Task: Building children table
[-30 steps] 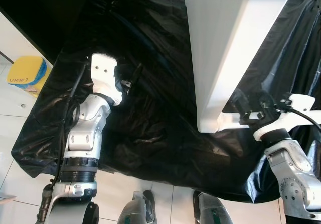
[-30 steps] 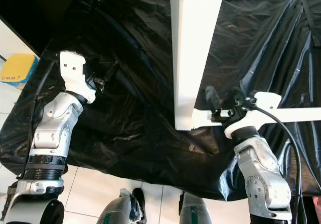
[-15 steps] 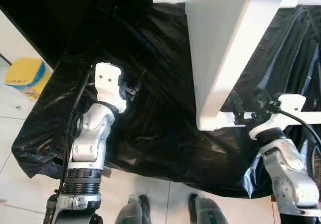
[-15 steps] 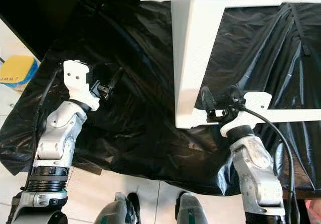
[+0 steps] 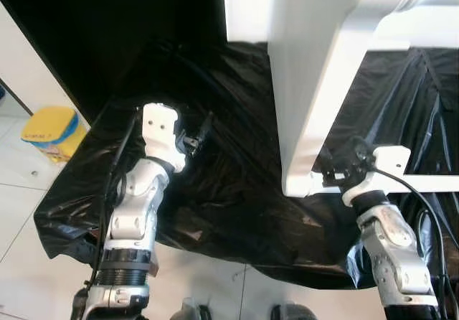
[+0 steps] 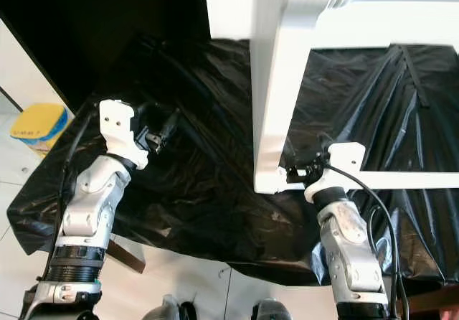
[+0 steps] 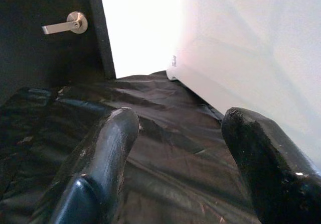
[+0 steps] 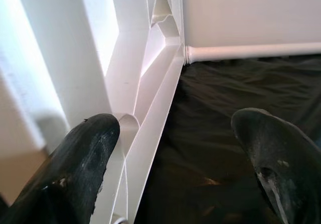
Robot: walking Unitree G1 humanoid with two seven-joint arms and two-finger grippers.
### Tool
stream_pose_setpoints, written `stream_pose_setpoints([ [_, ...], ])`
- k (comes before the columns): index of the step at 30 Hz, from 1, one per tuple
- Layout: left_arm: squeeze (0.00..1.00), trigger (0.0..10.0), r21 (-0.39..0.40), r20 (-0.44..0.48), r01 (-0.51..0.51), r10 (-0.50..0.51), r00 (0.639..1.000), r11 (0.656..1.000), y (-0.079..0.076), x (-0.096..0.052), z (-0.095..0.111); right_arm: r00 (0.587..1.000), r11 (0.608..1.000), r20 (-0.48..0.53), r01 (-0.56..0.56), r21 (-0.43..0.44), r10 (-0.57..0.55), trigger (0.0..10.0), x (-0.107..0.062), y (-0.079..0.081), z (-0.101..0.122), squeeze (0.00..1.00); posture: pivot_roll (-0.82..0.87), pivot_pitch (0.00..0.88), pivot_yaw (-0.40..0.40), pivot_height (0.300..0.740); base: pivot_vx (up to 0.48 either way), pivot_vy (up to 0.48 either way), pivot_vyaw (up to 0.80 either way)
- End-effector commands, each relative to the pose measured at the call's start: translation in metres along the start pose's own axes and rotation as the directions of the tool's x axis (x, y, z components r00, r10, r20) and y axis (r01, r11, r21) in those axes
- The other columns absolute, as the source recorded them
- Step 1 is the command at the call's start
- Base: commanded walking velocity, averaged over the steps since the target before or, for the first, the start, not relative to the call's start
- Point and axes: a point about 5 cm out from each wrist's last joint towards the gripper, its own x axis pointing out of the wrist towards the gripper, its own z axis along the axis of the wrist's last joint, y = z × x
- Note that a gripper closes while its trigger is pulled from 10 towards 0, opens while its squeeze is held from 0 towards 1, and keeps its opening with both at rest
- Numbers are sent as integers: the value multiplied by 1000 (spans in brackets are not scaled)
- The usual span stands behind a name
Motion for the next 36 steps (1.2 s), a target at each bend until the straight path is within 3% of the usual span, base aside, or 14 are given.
stream_pose_setpoints([
  [1, 0, 10000, -3, -20, -77, 77, 997, 997, 2, -5, -8, 999, 999, -23, -31, -10, 31, 10000, -5, 4, -7, 0, -138, 33, 54, 740, 0, 0, 0],
  [7, 0, 10000, -4, -17, -48, 48, 999, 999, -4, -14, -9, 996, 997, -63, -71, -25, 70, 10000, -16, 8, -15, 0, -136, 45, 43, 740, 0, 0, 0],
  [12, 0, 10000, -25, -9, 38, -38, 999, 999, -13, -20, -8, 988, 991, -94, -126, -41, 122, 10000, -22, 15, -24, 0, -130, 54, 38, 740, 0, 0, 0],
  [13, 0, 10000, -31, -13, 115, -116, 993, 993, -22, -22, -8, 988, 991, -100, -125, -41, 121, 10000, -21, 16, -28, 0, -127, 53, 38, 740, 0, 0, 0],
  [14, 0, 10000, -31, -13, 115, -116, 993, 993, -22, -22, -8, 988, 991, -100, -125, -41, 121, 10000, -21, 16, -28, 0, -127, 53, 38, 740, 0, 0, 0],
  [17, 0, 10000, -23, -35, 249, -250, 968, 968, -40, -26, -9, 987, 991, -111, -123, -58, 116, 10000, -23, 13, -31, 0, -125, 58, 40, 740, 0, 0, 0],
  [23, 0, 10000, -23, -61, 369, -370, 927, 929, -57, -32, -12, 985, 989, -128, -129, -75, 119, 10000, -28, 10, -33, 0, -127, 63, 42, 740, 0, 0, 0],
  [26, 0, 10000, -19, -106, 488, -488, 867, 872, -73, -41, -19, 980, 984, -144, -152, -88, 138, 10000, -37, 6, -33, 0, -131, 69, 44, 740, 0, 0, 0],
  [36, 0, 10000, -26, -163, 547, -543, 824, 837, -81, -49, -25, 940, 950, -182, -304, -68, 288, 10000, -49, 15, -32, 0, -137, 80, 55, 740, 0, 0, 0],
])
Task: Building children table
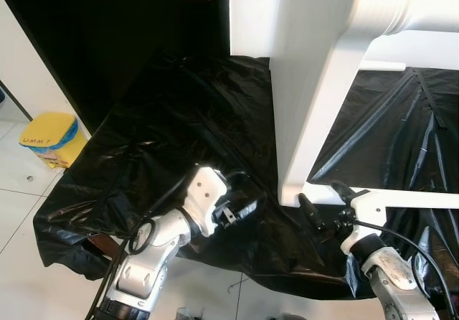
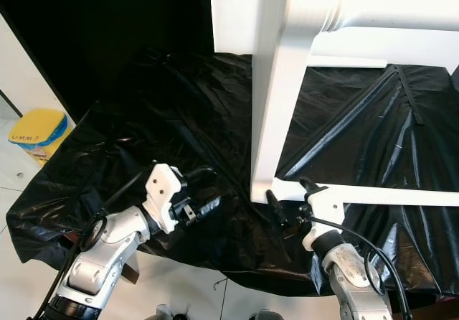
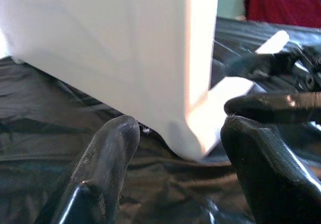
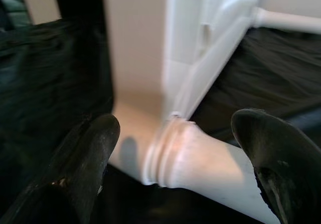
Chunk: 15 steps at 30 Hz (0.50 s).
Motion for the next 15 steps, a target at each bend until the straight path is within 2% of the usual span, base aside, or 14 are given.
stream_pose_setpoints([
  [1, 0, 10000, -8, -6, 7, -7, 1000, 1000, -3, -1, 0, 1000, 1000, -5, -27, 8, 27, 10000, 0, 3, 0, 0, -137, 80, 55, 740, 0, 0, 0],
  [8, 0, 10000, -1, -17, 7, -7, 1000, 1000, -2, -4, 1, 999, 999, 37, 10, 39, -12, 10000, 17, 19, 3, 0, -111, 95, 52, 740, 0, 0, 0],
  [10, 0, 10000, 1, -12, 5, -5, 1000, 1000, -1, -5, 2, 998, 998, 52, 19, 68, -23, 10000, 23, 29, 4, 0, -108, 99, 53, 740, 0, 0, 0],
  [12, 0, 10000, 0, -13, -7, 7, 1000, 1000, 1, -5, 3, 997, 995, 65, 25, 98, -32, 10000, 23, 37, 6, 0, -103, 108, 54, 740, 0, 0, 0],
  [15, 0, 10000, 1, -11, 3, -3, 1000, 1000, -1, -3, 5, 997, 993, 73, 30, 116, -39, 10000, 18, 38, 7, 0, -103, 121, 59, 740, 0, 0, 0],
])
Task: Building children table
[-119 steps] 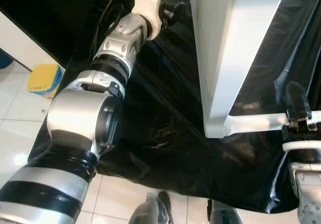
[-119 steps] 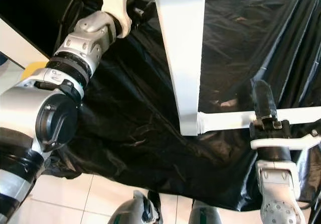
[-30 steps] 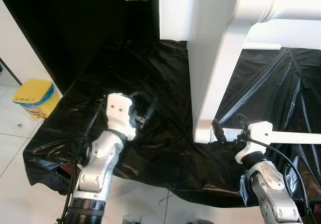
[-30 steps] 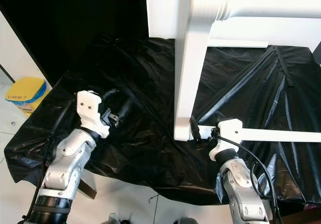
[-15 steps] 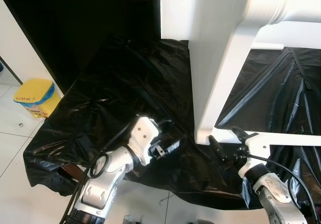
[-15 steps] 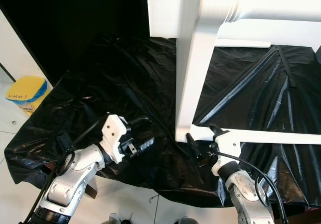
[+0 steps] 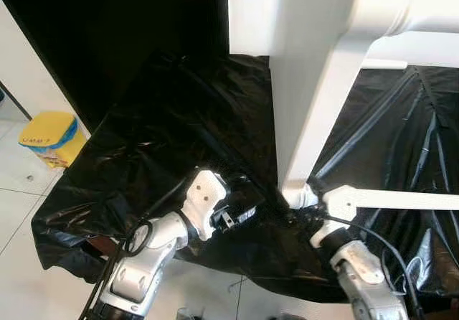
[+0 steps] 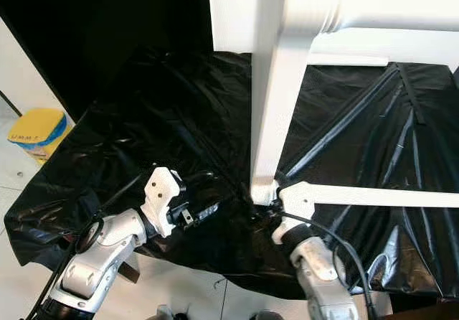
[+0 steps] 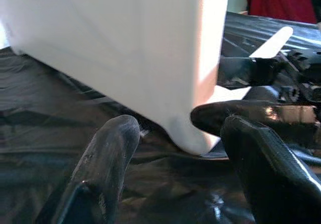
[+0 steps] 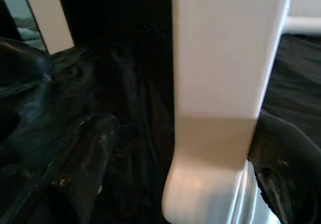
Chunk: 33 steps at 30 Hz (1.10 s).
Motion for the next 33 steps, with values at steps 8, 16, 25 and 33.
stream_pose_setpoints([
  [8, 0, 10000, 31, 4, 111, -111, 994, 993, -20, 17, 6, 998, 998, -30, 52, -31, -53, 10000, -24, -18, 0, 0, -125, 131, 73, 740, 0, 0, 0],
  [16, 0, 10000, 50, 11, 30, -31, 999, 998, -10, 19, 6, 986, 986, 21, 166, -30, -165, 10000, -30, -28, 10, 0, -129, 142, 81, 740, 0, 0, 0],
  [25, 0, 10000, 39, 46, -175, 173, 984, 984, 1, 1, 2, 936, 936, 66, 349, -46, -346, 10000, -39, -36, 12, 0, -124, 150, 79, 740, 0, 0, 0],
  [33, 0, 10000, 35, 90, -297, 293, 952, 954, 14, -17, 8, 931, 934, 102, 354, -37, -349, 10000, -27, -35, 22, 0, -113, 139, 62, 740, 0, 0, 0],
])
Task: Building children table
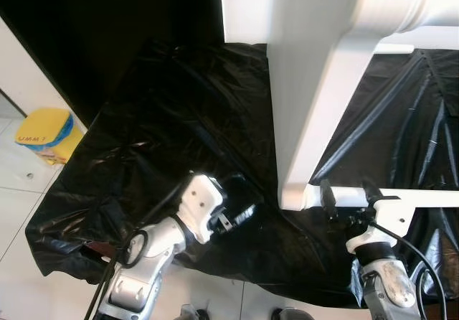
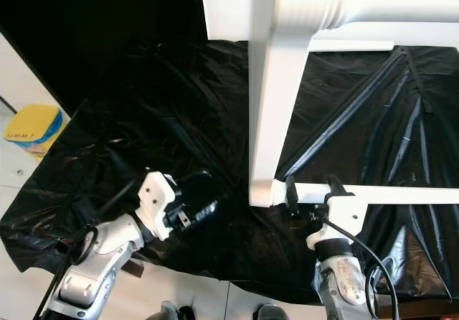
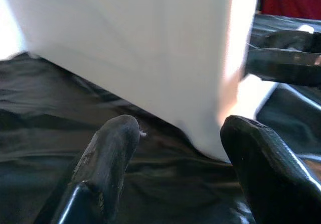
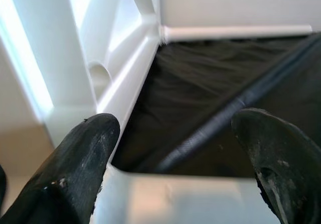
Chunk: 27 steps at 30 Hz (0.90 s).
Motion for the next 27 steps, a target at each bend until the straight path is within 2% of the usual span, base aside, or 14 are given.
stream_pose_setpoints([
  [1, 0, 10000, -6, 4, -218, 218, 976, 976, 13, -5, 0, 1000, 1000, -4, -1, -8, 1, 10000, 1, 2, 1, 0, -113, 139, 62, 740, 0, 0, 0],
  [5, 0, 10000, -17, 4, -244, 244, 970, 970, 16, -6, -1, 1000, 1000, -1, 0, -10, 0, 10000, 3, 2, 1, 0, -109, 135, 58, 740, 0, 0, 0],
  [6, 0, 10000, -30, 0, -285, 285, 959, 958, 19, -5, -4, 1000, 1000, 5, -7, -21, 7, 10000, 10, 3, 0, 0, -102, 126, 45, 740, 0, 0, 0],
  [9, 0, 10000, -38, 3, -305, 306, 952, 951, 19, -5, -6, 1000, 1000, 12, -10, -29, 10, 10000, 15, 4, -1, 0, -100, 120, 43, 740, 0, 0, 0],
  [19, 0, 10000, -47, 24, -326, 327, 945, 944, 16, -5, -5, 1000, 998, 14, -4, -60, 5, 10000, 20, -2, -2, 0, -96, 112, 30, 740, 0, 0, 0],
  [27, 0, 10000, -57, 40, -327, 329, 943, 943, 16, -10, 0, 1000, 997, 20, 18, -81, -16, 10000, 23, -9, -1, 0, -89, 111, 20, 740, 0, -275, 0],
])
